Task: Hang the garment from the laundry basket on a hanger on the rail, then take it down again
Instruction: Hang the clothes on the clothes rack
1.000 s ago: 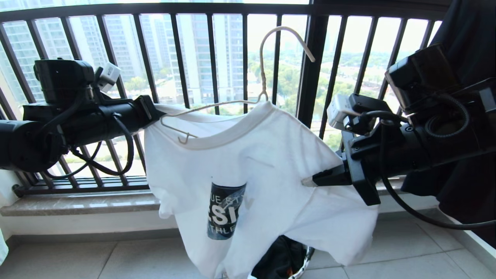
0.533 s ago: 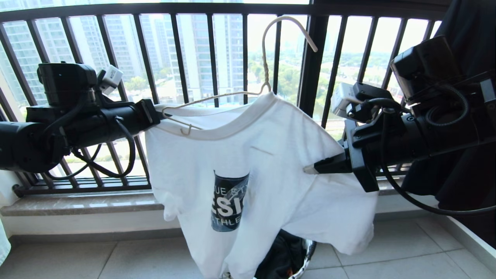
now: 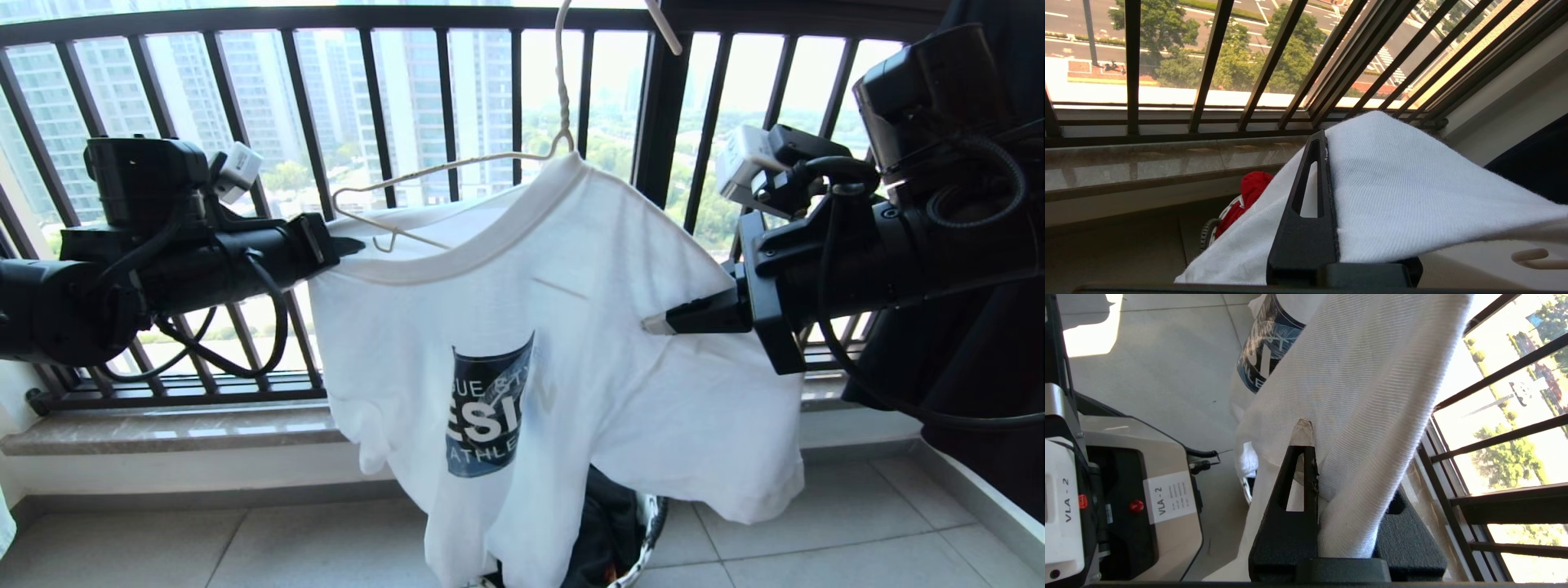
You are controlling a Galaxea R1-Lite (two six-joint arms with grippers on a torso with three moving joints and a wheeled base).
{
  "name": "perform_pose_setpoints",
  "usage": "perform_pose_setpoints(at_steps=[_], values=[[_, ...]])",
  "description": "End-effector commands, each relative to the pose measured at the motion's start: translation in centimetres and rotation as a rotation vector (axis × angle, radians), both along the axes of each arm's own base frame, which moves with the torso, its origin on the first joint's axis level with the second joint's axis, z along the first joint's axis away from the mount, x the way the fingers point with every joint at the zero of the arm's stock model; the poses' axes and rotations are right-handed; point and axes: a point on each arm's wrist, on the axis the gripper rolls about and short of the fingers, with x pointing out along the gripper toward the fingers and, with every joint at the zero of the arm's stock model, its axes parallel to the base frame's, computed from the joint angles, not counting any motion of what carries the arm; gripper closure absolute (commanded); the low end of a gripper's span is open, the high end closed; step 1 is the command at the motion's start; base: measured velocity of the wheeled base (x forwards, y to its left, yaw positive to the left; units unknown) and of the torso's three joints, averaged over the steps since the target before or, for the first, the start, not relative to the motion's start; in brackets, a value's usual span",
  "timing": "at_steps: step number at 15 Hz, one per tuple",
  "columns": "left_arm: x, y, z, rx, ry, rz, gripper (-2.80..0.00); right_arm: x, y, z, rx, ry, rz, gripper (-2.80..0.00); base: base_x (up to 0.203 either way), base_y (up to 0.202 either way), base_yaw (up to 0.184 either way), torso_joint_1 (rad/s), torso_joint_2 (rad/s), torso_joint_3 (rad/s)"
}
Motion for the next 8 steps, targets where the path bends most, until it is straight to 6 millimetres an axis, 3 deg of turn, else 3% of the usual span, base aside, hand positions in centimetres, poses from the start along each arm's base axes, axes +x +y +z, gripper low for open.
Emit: perform_pose_setpoints(at_steps=[1, 8], values=[[-0.2, 0.0, 0.3, -0.004, -0.010, -0.003, 0.00, 0.1, -0.1, -0.5, -0.010, 0.014, -0.001, 0.00, 0.000, 0.000, 0.000, 0.000, 0.00, 0.000], [-0.8, 0.4, 1.5, -0.001, 0.042, 0.007, 0.00, 1.2, 0.1, -2.9, -0.051, 0.084, -0.009, 0.00, 0.000, 0.000, 0.000, 0.000, 0.00, 0.000]])
